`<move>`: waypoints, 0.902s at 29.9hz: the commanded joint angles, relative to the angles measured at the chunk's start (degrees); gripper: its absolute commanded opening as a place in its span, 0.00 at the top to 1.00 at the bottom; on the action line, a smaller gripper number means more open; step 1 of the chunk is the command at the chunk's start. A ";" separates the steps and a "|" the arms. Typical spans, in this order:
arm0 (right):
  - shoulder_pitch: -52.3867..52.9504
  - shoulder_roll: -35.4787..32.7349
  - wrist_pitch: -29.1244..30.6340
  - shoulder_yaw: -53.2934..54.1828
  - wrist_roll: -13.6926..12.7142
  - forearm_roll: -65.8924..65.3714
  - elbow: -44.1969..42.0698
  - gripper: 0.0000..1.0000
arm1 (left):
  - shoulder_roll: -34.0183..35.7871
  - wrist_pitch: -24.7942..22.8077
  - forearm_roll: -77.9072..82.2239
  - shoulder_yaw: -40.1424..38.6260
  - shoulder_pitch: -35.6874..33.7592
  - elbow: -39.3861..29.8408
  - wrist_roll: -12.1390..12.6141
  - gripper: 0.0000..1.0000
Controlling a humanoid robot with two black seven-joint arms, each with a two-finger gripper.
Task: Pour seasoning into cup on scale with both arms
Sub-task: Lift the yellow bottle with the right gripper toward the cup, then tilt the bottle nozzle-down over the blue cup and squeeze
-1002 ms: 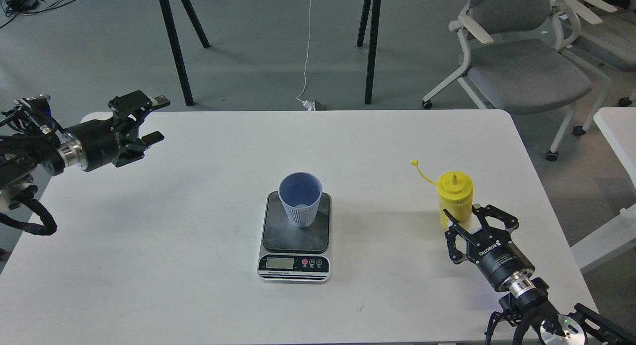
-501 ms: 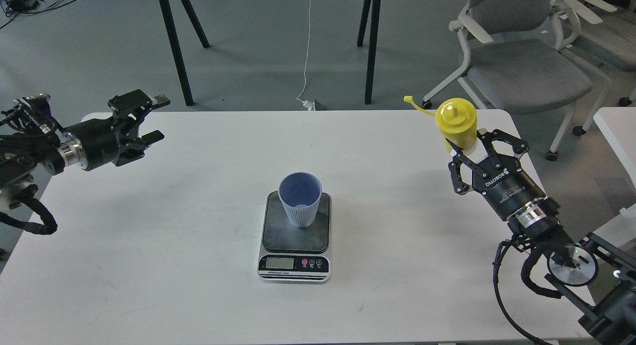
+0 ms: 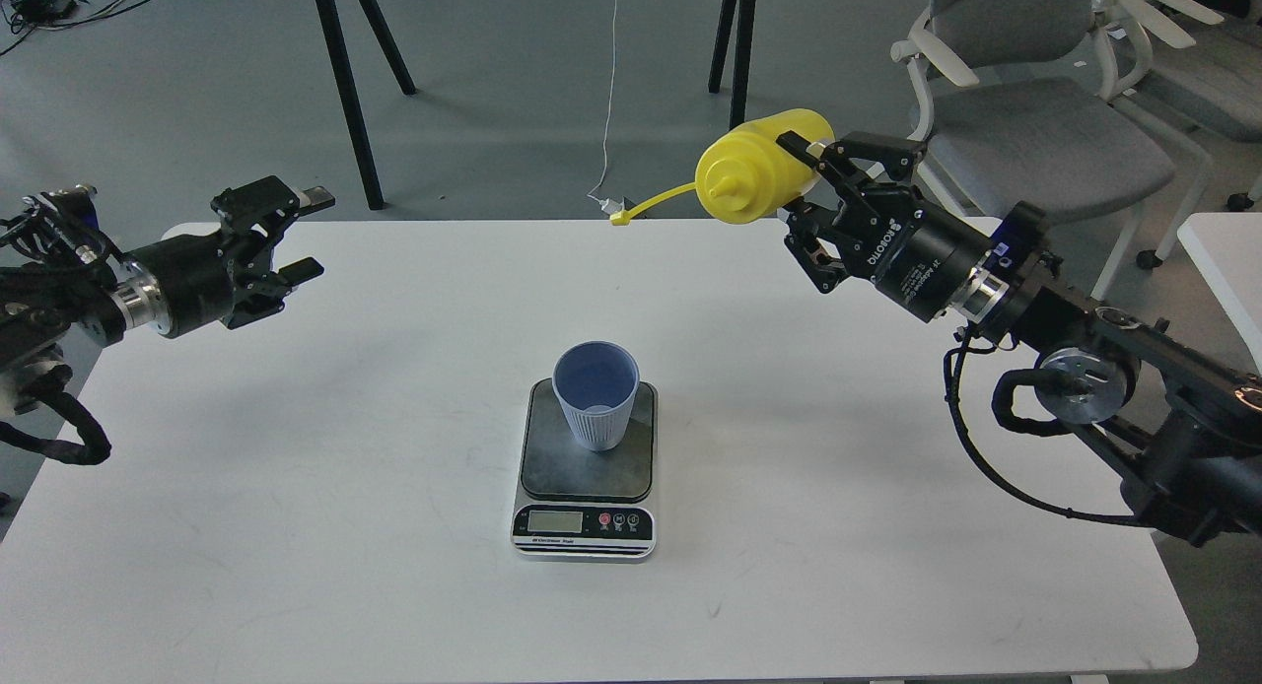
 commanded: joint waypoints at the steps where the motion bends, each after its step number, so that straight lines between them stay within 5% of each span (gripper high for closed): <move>1: 4.23 0.26 0.00 -3.32 0.68 -4.65 -1.33 0.64 | -0.07 0.00 0.00 0.00 0.05 0.00 0.00 0.01; 14: 16.20 1.23 -1.72 -11.41 2.26 -15.03 -10.56 0.64 | -0.15 0.00 0.00 -0.08 0.05 0.00 0.00 0.01; 27: 18.93 12.74 -1.72 -15.46 2.61 -24.35 -22.34 0.63 | -0.15 0.00 0.00 -0.08 0.14 0.00 0.00 0.01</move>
